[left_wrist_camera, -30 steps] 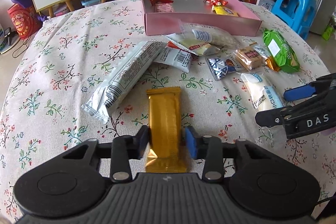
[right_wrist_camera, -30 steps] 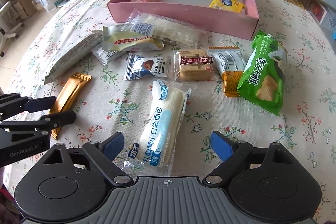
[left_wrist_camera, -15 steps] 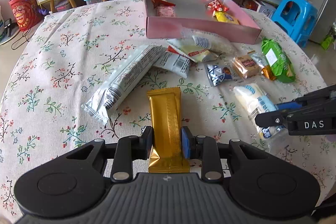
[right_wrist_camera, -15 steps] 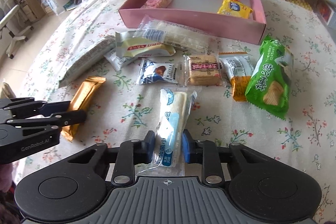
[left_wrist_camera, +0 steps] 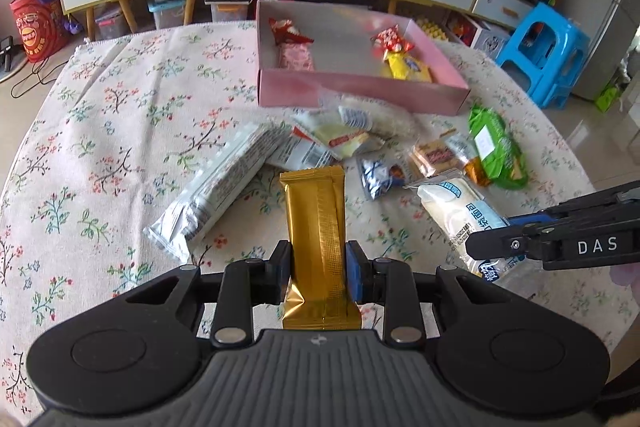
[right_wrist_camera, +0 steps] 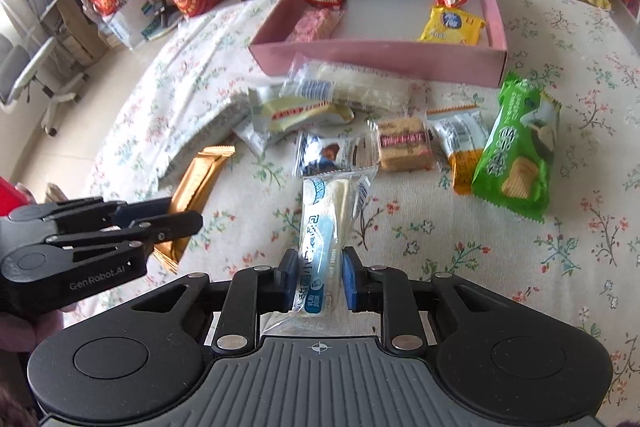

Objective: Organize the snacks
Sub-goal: 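Grasp the gold bar with the left tool while the right tool grasps the white bread packet, then carry both packets into the pink box and open both tools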

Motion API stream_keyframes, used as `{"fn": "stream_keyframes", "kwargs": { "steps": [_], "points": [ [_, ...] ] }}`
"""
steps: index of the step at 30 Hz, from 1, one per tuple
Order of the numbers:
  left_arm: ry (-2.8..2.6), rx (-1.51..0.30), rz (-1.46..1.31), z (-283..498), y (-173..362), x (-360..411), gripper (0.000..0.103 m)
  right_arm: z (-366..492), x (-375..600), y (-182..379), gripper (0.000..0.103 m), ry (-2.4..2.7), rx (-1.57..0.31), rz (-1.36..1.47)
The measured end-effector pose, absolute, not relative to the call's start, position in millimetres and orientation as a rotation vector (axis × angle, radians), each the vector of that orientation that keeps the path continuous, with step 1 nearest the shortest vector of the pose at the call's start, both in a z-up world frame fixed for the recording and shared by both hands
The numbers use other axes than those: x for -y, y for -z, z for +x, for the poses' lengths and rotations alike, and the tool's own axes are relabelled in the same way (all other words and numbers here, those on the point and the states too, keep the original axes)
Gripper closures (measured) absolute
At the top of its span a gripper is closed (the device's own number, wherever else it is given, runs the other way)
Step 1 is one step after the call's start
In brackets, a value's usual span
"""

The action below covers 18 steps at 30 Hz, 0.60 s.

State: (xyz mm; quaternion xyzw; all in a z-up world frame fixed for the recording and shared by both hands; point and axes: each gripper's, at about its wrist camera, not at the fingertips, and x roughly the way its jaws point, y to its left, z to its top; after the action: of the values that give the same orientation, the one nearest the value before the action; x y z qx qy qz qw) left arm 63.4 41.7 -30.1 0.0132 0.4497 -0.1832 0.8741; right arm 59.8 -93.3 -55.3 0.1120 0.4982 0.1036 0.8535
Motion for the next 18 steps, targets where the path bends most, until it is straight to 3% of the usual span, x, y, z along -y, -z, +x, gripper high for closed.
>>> {"fn": "stream_keyframes", "kwargs": {
  "steps": [18],
  "points": [
    [0.390, -0.905, 0.037, 105, 6, -6, 0.077, 103, 145, 16, 0.081, -0.155, -0.952, 0.392]
  ]
}}
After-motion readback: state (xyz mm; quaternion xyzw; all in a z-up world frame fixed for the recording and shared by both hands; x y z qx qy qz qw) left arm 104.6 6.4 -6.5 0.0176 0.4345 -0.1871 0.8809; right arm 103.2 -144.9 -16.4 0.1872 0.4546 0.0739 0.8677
